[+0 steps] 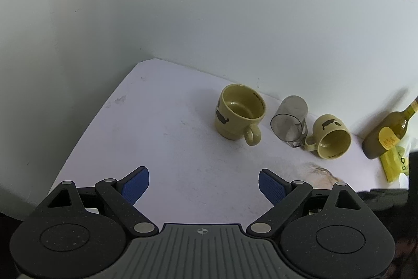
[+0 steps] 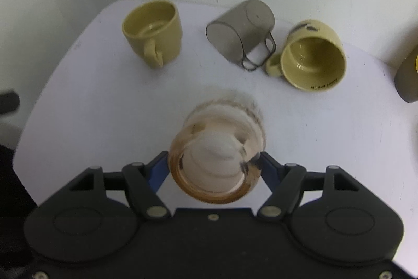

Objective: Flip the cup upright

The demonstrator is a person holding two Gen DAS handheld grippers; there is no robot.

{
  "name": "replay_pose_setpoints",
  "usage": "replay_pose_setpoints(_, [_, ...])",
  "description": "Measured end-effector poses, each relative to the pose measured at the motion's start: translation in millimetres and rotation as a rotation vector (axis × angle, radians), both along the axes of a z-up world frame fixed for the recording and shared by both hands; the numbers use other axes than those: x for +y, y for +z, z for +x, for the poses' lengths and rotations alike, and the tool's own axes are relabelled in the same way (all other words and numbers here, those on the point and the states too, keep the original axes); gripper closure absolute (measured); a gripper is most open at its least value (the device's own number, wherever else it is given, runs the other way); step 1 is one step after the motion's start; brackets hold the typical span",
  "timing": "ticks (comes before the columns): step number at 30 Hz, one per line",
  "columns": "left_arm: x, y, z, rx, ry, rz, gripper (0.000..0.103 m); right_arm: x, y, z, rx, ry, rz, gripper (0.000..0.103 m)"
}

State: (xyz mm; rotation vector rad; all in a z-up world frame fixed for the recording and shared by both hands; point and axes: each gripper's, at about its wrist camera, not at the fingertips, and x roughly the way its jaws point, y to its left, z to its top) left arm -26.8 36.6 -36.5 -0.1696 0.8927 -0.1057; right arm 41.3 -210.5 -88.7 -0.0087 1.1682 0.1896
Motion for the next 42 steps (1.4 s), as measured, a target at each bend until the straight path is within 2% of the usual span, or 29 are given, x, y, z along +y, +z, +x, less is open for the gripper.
replay_pose_setpoints(2, [-0.2,2.2,-1.6,-0.006,-0.003,0.002,0.012,2.3,-2.9,13.7,0.035,-0.015,-0.013,0.032])
replay_pose_setpoints(9, [2.6,6.8,-8.1,-0.02,0.0,0.005,0.012,-0.9,-7.5,31.8,0.044,-0.042,0.047,0.033])
replay_pose_setpoints(15, [6.1,6.9,-12.2,-0.014,0.024,0.006,0.012,-5.0,14.3,21.8,-0.058,-0.018,0.02,0.022])
replay_pose_setpoints(20, [8.2,5.5,-15.2,0.002,0.041,0.009,0.012,-14.4,14.4,13.3,-0.038,-0.022,0.042,0.022])
replay_pose_setpoints(22, [7.2,5.3,-16.5,0.003,0.036,0.011,0.012,-12.1,8.2,8.8,-0.02,-0.003,0.052,0.024])
replay_pose_setpoints(23, [6.4,5.5,-16.9,0.003,0.033,0.012,0.012,-9.8,4.8,7.5,-0.01,0.013,0.054,0.031])
replay_pose_setpoints(25, [5.1,5.4,-17.6,0.005,0.027,0.014,0.012,-4.6,1.6,6.5,-0.016,0.018,0.015,0.037])
replay_pose_setpoints(33, [1.9,9.0,-19.5,0.001,0.01,0.017,0.012,7.6,1.4,32.0,-0.028,0.013,0.019,0.037])
replay_pose_setpoints(37, [-0.4,15.1,-19.1,0.002,0.011,-0.011,0.012,12.8,4.0,45.4,-0.012,0.007,0.016,0.037])
replay_pose_setpoints(39, [-2.5,17.7,-17.9,0.007,0.011,-0.026,0.008,11.3,17.2,39.8,-0.052,0.004,0.001,0.031])
replay_pose_setpoints(40, [-4.8,20.2,-17.4,0.008,0.012,-0.034,0.006,9.6,23.6,35.7,-0.063,0.004,-0.01,0.025])
replay_pose_setpoints(42, [-8.6,23.0,-16.2,0.012,0.008,-0.042,0.004,3.4,37.6,24.5,-0.075,-0.008,-0.018,0.022])
